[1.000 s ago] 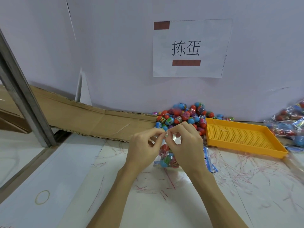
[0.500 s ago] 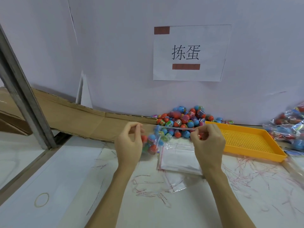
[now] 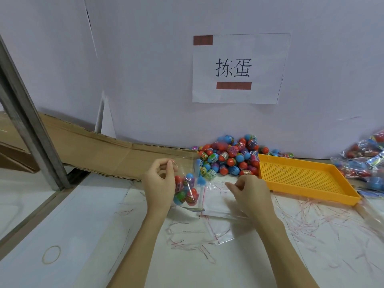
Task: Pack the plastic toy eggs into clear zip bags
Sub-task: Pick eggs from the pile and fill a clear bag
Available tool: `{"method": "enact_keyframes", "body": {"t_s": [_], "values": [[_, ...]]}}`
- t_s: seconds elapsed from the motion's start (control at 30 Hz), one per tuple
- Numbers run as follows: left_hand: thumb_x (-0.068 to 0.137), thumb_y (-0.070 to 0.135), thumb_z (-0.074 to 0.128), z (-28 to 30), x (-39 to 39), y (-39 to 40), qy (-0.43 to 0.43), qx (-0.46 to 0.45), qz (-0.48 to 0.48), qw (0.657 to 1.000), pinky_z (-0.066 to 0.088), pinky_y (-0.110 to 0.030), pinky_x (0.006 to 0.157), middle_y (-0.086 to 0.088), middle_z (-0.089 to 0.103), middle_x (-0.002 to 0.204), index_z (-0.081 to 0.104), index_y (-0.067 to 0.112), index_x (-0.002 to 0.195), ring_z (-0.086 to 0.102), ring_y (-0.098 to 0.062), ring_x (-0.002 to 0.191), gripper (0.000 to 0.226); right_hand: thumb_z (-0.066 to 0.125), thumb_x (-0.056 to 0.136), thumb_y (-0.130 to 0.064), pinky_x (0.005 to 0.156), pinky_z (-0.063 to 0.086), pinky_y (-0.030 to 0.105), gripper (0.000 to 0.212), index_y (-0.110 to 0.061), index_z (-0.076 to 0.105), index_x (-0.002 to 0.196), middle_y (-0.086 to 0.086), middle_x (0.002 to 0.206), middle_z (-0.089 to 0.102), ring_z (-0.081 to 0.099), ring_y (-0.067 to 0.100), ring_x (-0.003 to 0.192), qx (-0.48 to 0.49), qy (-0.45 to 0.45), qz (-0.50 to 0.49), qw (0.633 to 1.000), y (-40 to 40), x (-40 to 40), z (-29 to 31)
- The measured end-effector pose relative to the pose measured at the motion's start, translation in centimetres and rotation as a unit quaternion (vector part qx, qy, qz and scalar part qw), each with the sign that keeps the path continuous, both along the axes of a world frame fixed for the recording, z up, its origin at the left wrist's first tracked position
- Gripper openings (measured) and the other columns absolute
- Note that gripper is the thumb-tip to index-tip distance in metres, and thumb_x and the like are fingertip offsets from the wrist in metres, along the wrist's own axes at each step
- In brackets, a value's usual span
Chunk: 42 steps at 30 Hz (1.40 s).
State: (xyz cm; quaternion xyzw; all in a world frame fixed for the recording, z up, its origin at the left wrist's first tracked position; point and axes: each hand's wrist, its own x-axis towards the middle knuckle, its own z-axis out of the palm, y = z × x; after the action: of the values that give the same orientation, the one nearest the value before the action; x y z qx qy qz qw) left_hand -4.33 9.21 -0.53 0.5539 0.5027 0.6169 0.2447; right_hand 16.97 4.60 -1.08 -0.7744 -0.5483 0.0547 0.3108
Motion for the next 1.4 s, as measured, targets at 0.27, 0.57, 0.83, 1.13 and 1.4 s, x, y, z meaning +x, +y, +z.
{"method": "enact_keyframes", "body": {"t_s": [0.27, 0.57, 0.83, 1.13, 1.4], "values": [[0.100, 0.010, 0.064, -0.3, 0.3, 0.1, -0.002, -0.021, -0.037, 0.999, 0.062, -0.027, 0.074, 0.010, 0.072, 0.079, 0.066, 0.031, 0.087, 0.069, -0.004, 0.078, 0.024, 0.055, 0.100, -0.002, 0.081, 0.050, 0.025, 0.025, -0.012, 0.065, 0.121, 0.001, 0.111, 0.065, 0.059, 0.014, 0.095, 0.145, 0.031, 0.020, 0.989, -0.4, -1.9, 0.9], [0.101, 0.017, 0.066, -0.4, 1.6, -0.9, -0.024, -0.038, -0.118, 0.992, 0.064, -0.033, 0.074, 0.020, 0.073, 0.085, 0.071, 0.033, 0.092, 0.071, -0.003, 0.083, 0.019, 0.073, 0.093, -0.027, 0.067, 0.055, 0.015, 0.005, -0.029, 0.077, 0.090, -0.014, 0.080, 0.076, 0.071, 0.005, 0.078, 0.183, 0.301, 0.153, 0.923, -0.5, -3.6, 1.1], [0.100, 0.018, 0.067, -0.6, 1.5, -0.7, -0.050, -0.071, -0.129, 0.988, 0.065, -0.039, 0.077, 0.012, 0.075, 0.084, 0.072, 0.030, 0.094, 0.074, -0.013, 0.084, 0.014, 0.070, 0.088, -0.049, 0.061, 0.056, 0.018, 0.022, -0.028, 0.074, 0.096, -0.013, 0.085, 0.075, 0.071, 0.007, 0.078, 0.140, 0.352, 0.168, 0.910, -0.5, -2.7, 1.4], [0.102, 0.016, 0.065, -0.1, 1.4, -0.6, -0.112, -0.118, -0.139, 0.977, 0.064, -0.048, 0.069, 0.000, 0.078, 0.081, 0.076, 0.021, 0.095, 0.077, -0.022, 0.075, 0.013, 0.071, 0.094, -0.015, 0.059, 0.056, 0.021, 0.008, -0.019, 0.074, 0.088, -0.008, 0.077, 0.074, 0.071, 0.011, 0.071, 0.155, 0.312, 0.153, 0.925, -0.3, -2.5, 1.0], [0.101, 0.014, 0.063, -0.2, 0.5, 0.0, -0.189, -0.205, -0.210, 0.937, 0.060, -0.037, 0.069, -0.006, 0.071, 0.075, 0.081, 0.015, 0.091, 0.069, -0.020, 0.074, 0.020, 0.072, 0.094, -0.014, 0.055, 0.053, 0.017, 0.009, -0.022, 0.074, 0.095, -0.010, 0.079, 0.075, 0.071, 0.009, 0.069, 0.147, 0.343, 0.160, 0.914, -0.4, -2.0, 1.4]]}}
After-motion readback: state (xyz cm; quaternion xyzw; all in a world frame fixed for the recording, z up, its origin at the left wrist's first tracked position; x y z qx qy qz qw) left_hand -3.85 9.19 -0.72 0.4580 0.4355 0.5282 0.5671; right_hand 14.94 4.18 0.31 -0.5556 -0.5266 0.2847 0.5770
